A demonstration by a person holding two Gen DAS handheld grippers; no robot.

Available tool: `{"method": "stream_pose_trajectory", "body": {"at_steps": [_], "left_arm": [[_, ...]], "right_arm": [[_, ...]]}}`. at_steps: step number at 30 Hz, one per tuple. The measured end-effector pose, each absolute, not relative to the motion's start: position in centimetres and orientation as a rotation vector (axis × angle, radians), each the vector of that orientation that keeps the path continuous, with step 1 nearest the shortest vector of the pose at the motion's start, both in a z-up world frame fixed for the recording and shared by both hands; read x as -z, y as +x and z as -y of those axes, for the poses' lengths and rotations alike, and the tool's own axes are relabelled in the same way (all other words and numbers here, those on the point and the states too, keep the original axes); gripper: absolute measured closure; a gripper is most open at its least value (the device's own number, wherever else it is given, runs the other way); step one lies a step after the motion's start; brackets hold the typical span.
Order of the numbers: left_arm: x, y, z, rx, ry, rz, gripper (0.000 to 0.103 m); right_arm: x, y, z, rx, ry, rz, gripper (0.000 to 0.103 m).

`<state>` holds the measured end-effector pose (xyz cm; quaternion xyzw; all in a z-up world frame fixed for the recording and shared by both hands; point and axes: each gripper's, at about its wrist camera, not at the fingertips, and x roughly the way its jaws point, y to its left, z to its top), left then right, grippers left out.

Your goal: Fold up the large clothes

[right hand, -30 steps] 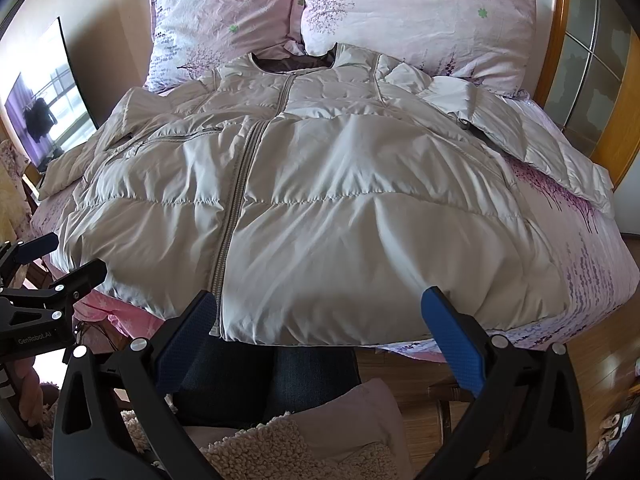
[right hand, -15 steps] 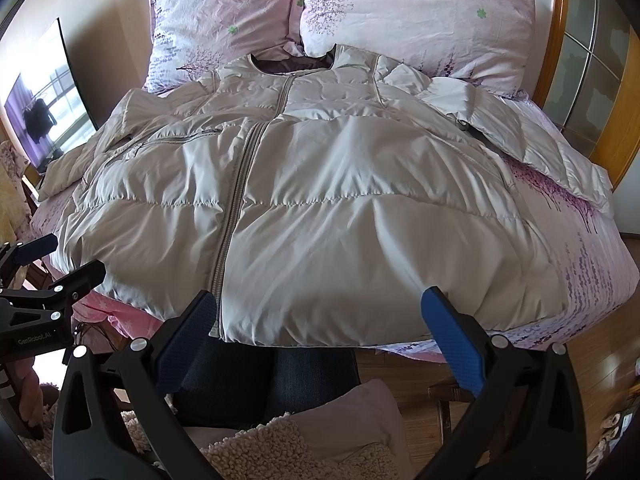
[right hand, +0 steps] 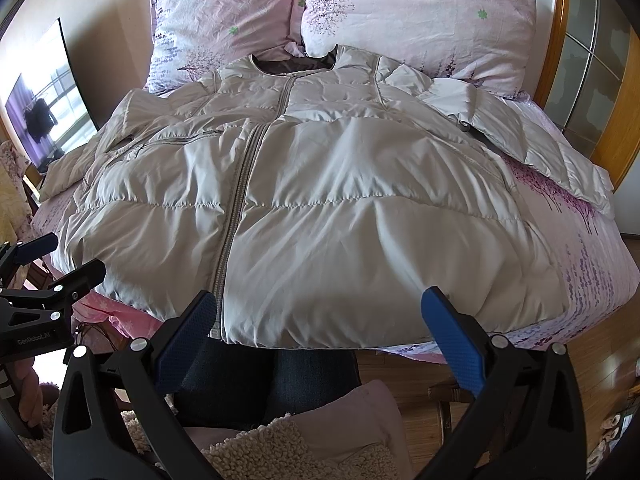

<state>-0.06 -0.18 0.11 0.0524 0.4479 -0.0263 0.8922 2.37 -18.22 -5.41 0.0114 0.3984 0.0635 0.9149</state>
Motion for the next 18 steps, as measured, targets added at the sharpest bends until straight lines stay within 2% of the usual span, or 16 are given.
{"method": "stream_pose_trajectory", "body": {"at_steps": [18], "left_arm": [[-0.12, -0.07, 0.18, 0.054, 0.108, -0.93, 0.002]], "right_arm": [[4.89, 2.7, 18.22, -0.133, 0.029, -0.82, 0.001]]}}
